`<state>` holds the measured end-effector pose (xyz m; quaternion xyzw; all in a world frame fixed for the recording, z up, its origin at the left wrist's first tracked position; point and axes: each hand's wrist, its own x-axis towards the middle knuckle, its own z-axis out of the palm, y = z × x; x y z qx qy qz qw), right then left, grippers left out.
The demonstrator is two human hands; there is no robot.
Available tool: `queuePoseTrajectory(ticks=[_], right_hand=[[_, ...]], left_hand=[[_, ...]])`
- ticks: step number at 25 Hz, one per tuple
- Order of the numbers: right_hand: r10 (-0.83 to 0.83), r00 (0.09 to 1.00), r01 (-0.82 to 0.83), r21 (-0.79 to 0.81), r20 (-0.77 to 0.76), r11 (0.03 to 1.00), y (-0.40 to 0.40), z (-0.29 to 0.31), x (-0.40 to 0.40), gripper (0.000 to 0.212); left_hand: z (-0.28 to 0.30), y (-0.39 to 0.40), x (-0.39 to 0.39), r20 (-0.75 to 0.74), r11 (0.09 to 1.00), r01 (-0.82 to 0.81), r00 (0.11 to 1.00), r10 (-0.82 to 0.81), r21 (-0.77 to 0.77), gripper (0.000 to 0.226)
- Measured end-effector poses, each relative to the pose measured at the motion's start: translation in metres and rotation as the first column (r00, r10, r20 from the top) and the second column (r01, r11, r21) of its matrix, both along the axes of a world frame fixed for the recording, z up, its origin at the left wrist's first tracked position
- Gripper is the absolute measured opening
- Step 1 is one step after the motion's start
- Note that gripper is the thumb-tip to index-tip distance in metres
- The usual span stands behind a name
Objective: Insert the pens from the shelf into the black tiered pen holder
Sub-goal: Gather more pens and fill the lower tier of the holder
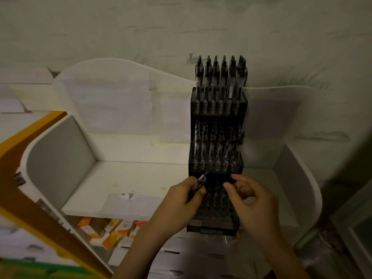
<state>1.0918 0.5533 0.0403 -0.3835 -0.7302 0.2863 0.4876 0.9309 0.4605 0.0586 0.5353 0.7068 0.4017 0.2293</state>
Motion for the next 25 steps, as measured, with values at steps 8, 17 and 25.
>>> queuePoseTrajectory(ticks=[8,17,25], right_hand=[[0.255,0.954,-0.291,-0.3,-0.156,0.908,-0.027,0.021,-0.042,0.019],[0.068,0.995,-0.073,0.071,0.077,0.995,-0.027,0.035,-0.038,0.012],[0.118,0.971,-0.143,0.108,0.209,0.984,-0.023,-0.012,-0.056,0.016]], left_hand=[[0.0,-0.007,-0.011,-0.064,0.998,0.061,0.996,-0.059,0.024,0.01],[-0.009,-0.026,-0.059,-0.514,0.985,-0.156,0.852,0.1,-0.068,0.054],[-0.005,-0.029,-0.069,-0.595,0.978,-0.207,0.784,0.176,0.017,0.061]])
